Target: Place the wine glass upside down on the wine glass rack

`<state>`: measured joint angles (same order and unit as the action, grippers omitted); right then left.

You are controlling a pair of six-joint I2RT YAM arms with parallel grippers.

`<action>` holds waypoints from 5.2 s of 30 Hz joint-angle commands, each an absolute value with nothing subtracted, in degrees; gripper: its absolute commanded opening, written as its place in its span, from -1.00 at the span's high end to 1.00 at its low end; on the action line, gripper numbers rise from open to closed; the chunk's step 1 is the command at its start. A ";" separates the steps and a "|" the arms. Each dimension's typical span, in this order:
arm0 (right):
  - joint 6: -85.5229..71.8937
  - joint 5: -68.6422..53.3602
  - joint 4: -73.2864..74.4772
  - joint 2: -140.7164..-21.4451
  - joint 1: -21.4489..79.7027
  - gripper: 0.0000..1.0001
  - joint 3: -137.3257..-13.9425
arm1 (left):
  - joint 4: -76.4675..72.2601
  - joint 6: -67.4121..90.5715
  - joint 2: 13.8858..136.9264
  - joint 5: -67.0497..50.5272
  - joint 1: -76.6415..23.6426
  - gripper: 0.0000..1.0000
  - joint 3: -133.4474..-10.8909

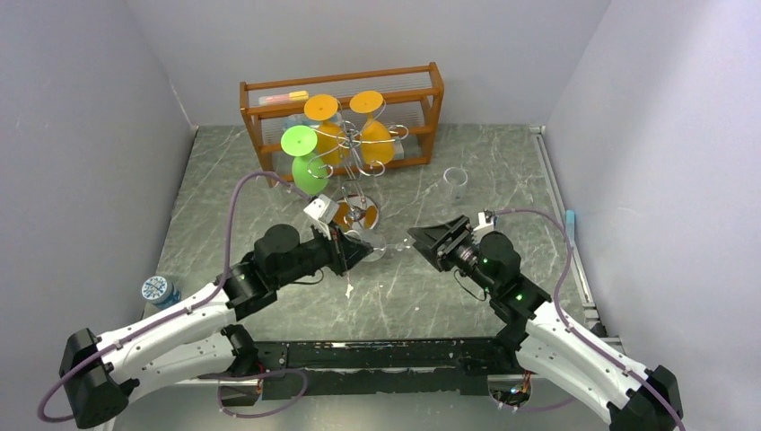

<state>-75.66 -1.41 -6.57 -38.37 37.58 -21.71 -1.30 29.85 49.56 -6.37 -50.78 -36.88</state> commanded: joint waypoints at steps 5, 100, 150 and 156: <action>-89.19 3.73 -2.79 -36.08 37.75 -0.15 -19.19 | -31.60 25.33 51.63 7.96 -60.08 0.90 -30.52; -22.81 -14.17 -26.49 -39.10 37.37 1.00 -26.76 | 12.03 22.16 42.73 31.36 -70.84 -0.89 -46.72; -8.17 -28.75 -13.48 -86.59 23.23 1.00 -70.53 | 29.35 22.42 32.48 39.02 -70.84 -0.93 -52.03; -5.50 -33.65 -13.29 -87.58 23.12 1.00 -71.09 | 29.11 22.67 32.72 39.44 -70.84 -0.93 -51.74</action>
<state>-8.03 -27.20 -12.29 -87.42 23.14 -68.79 30.22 22.35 32.69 39.59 -70.57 -52.16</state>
